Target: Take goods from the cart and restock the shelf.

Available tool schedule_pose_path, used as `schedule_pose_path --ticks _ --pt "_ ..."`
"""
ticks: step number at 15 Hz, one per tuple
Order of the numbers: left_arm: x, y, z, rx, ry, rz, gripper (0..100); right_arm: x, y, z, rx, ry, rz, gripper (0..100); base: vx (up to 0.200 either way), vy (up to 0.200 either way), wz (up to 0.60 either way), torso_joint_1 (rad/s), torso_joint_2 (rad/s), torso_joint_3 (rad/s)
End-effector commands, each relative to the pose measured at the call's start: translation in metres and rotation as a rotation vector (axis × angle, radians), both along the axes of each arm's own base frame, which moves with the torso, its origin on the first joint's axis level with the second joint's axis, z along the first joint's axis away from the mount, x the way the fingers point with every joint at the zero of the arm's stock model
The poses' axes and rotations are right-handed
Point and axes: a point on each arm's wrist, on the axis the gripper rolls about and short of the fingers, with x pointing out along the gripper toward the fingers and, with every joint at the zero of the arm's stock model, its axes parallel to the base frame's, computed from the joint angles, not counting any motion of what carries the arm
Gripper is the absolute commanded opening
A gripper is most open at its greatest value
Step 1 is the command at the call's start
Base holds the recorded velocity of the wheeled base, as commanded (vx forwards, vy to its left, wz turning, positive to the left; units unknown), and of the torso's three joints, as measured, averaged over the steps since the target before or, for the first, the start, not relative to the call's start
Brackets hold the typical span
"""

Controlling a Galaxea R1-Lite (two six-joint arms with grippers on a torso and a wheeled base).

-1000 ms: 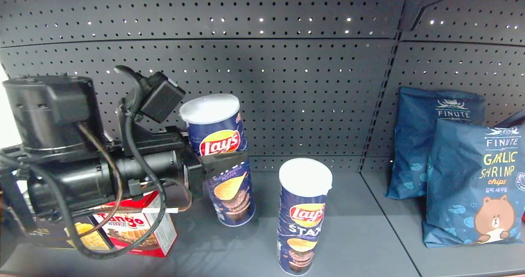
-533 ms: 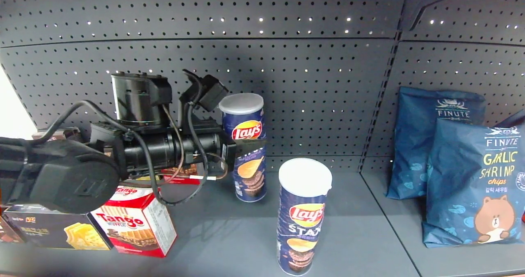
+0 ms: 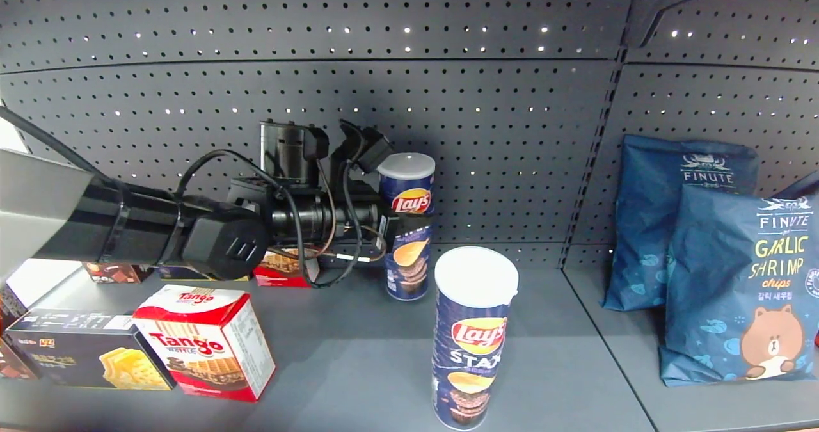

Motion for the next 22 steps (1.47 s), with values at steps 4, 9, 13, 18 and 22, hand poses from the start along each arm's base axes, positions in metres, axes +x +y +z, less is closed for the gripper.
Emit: schedule_pose_path --ticks 4,9,13,18,22 --pt "0.013 -0.006 -0.015 0.008 0.025 0.001 0 0.000 0.000 0.000 0.000 0.003 0.001 100 0.000 0.000 0.00 0.000 0.00 0.000" --pt "0.018 -0.024 -0.024 0.007 0.035 -0.030 0 0.000 0.000 0.000 -0.001 0.003 0.001 100 0.000 0.000 0.00 0.000 0.00 0.000" --pt "0.026 -0.029 -0.030 0.001 0.044 -0.027 0 0.000 0.000 0.000 -0.001 0.003 0.001 100 0.000 0.000 0.00 0.000 0.00 0.000" --pt "0.035 -0.034 -0.035 -0.012 0.056 -0.023 0 0.000 0.000 0.000 -0.001 0.003 0.001 100 0.000 0.000 0.00 0.000 0.00 0.000" --pt "0.034 -0.038 -0.037 -0.007 0.056 -0.029 0 0.000 0.000 0.000 -0.001 0.003 0.001 100 0.000 0.000 0.00 0.000 0.00 0.000"
